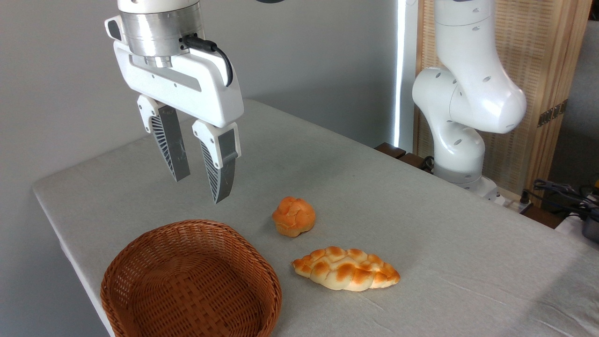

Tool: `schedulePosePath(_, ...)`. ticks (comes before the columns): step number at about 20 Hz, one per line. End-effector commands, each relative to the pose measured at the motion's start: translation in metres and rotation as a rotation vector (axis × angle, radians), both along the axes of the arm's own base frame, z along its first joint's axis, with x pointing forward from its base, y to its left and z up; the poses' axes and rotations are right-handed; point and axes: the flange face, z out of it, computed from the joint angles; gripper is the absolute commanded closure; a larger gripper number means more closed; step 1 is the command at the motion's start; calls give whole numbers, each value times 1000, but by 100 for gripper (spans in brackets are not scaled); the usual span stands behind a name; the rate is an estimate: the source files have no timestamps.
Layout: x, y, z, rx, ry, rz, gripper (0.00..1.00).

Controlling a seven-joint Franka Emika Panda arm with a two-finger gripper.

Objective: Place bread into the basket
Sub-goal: 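Move the open gripper over the small round orange bun and lower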

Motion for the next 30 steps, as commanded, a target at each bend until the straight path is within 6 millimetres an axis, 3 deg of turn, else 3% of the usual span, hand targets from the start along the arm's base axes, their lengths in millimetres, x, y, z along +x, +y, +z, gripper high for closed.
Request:
schedulePosePath(1,1,-6,-6,-22,12,-210,0)
schedulePosePath(14,-1,3,-7,-11,27,-202,0)
schedulePosePath(17,-6,2,-20,-15,57,-209,0)
schedulePosePath(26,-89,-8,-65,-7,43,-243,0)
schedulePosePath(30,-121,-10,-96,-11,110,-276,0)
